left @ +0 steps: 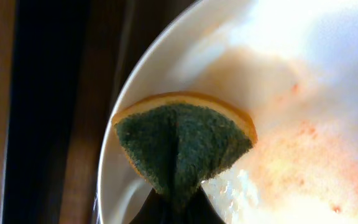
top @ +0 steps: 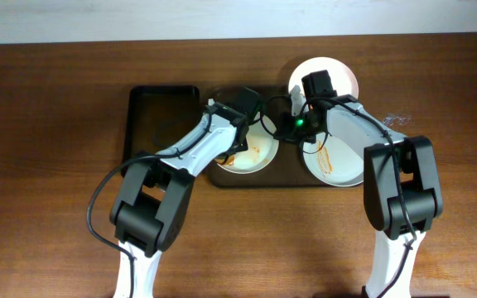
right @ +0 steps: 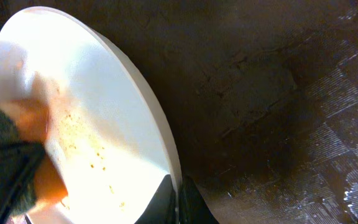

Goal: Clean dirty plates on tray and stack at the side
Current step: 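Scrub the left white plate with the sponge while the right gripper holds its rim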

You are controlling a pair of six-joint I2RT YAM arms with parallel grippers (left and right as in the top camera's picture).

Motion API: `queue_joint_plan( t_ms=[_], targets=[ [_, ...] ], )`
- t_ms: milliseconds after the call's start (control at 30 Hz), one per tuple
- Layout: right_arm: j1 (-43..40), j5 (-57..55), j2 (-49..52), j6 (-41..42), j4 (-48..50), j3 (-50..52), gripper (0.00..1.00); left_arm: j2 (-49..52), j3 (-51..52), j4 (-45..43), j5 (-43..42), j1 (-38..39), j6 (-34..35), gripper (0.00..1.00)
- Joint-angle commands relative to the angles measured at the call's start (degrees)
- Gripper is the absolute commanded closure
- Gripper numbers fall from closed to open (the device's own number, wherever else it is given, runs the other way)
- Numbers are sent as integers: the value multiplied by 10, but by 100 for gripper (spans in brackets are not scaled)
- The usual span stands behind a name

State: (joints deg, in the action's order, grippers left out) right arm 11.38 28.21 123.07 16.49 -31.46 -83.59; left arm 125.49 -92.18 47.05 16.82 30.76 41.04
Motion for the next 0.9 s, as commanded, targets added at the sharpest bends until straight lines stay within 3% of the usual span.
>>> queue_joint_plan(
  t_ms=[0, 200, 333, 433, 467, 567, 667, 733, 867],
  targets=[
    [2, 14, 22, 5, 4, 1, 96, 23, -2, 17, -25, 27, 78, 100],
    [2, 14, 22, 5, 3, 1, 96, 54, 3, -83, -90, 64, 64, 100],
    [2, 14, 22, 5, 2, 1, 96, 92, 3, -153, -87, 66, 54, 100],
    [2, 11, 22, 3, 2, 1, 96, 92, 2, -232, -80, 33, -43, 100],
    [2, 11, 22, 3, 2, 1, 96, 92, 2, -236, -80, 21, -43, 100],
    [2, 11, 22, 3, 2, 1, 96, 92, 2, -205, -86, -39, -31, 100],
    [2, 12, 22, 3, 6, 1, 96, 92, 2, -97, -206, -70, 107, 100],
    [2, 12, 22, 3, 6, 1, 96, 92, 2, -44, -280, -71, 110, 100],
    [2, 12, 22, 3, 6, 1, 96, 92, 2, 0, -396, -17, 33, 100]
  ],
)
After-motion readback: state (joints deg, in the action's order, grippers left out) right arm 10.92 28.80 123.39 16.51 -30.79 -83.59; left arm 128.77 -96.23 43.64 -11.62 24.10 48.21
